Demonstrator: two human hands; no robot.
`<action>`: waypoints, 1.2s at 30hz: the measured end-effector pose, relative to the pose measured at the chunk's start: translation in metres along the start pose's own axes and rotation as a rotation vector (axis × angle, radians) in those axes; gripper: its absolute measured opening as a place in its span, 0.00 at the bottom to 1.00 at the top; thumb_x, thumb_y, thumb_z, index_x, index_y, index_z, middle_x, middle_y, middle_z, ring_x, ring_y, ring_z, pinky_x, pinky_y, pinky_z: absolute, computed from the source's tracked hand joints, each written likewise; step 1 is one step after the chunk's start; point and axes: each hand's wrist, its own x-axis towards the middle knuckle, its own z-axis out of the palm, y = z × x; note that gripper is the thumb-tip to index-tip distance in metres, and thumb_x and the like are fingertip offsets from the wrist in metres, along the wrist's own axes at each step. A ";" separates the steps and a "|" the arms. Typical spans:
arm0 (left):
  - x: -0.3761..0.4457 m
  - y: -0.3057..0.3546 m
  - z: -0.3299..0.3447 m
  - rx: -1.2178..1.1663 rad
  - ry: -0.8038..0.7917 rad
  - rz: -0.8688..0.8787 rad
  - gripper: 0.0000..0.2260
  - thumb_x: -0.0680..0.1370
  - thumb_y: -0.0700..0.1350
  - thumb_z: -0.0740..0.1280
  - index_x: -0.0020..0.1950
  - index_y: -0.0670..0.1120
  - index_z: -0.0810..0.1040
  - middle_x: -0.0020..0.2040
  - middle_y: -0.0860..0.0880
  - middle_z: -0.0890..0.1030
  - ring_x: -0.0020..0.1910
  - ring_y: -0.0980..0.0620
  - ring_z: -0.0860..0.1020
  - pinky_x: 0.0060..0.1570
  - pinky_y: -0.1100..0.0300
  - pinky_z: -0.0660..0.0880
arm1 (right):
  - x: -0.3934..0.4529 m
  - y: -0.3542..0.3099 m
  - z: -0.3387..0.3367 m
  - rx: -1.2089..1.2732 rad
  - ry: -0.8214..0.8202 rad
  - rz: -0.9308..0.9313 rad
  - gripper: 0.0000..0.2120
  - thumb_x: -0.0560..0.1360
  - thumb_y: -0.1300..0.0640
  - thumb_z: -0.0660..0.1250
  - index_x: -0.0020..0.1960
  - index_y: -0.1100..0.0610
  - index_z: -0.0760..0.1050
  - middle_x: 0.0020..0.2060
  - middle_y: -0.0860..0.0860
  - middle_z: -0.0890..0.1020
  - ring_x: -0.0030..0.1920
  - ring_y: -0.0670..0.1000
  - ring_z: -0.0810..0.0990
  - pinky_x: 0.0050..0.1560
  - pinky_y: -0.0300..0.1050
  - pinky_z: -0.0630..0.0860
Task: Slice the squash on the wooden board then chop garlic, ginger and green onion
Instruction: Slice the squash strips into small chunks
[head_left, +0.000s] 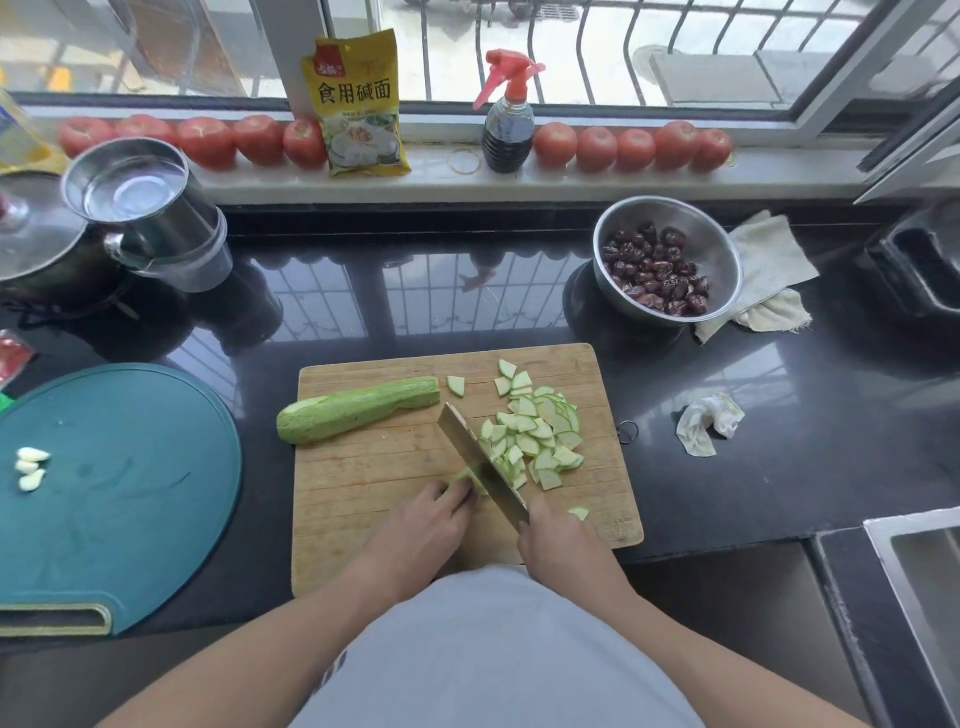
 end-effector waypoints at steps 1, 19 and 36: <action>0.000 0.000 0.001 0.009 0.006 0.000 0.27 0.74 0.35 0.67 0.74 0.41 0.71 0.69 0.46 0.73 0.57 0.46 0.77 0.43 0.53 0.82 | 0.000 0.001 0.000 -0.018 -0.005 -0.009 0.12 0.79 0.55 0.56 0.62 0.53 0.64 0.41 0.57 0.82 0.45 0.66 0.80 0.42 0.54 0.73; -0.001 -0.001 0.002 -0.026 0.123 0.030 0.23 0.67 0.37 0.77 0.62 0.42 0.82 0.57 0.48 0.82 0.46 0.49 0.81 0.28 0.58 0.79 | 0.027 -0.015 0.008 0.053 0.005 -0.009 0.08 0.81 0.53 0.56 0.45 0.54 0.63 0.37 0.54 0.77 0.41 0.61 0.79 0.34 0.51 0.70; 0.002 -0.004 0.004 -0.024 0.026 0.056 0.23 0.70 0.36 0.72 0.66 0.41 0.80 0.61 0.46 0.80 0.49 0.47 0.80 0.34 0.56 0.81 | 0.010 -0.008 0.011 -0.067 -0.065 -0.005 0.04 0.79 0.56 0.55 0.46 0.54 0.62 0.42 0.55 0.79 0.43 0.61 0.80 0.35 0.50 0.65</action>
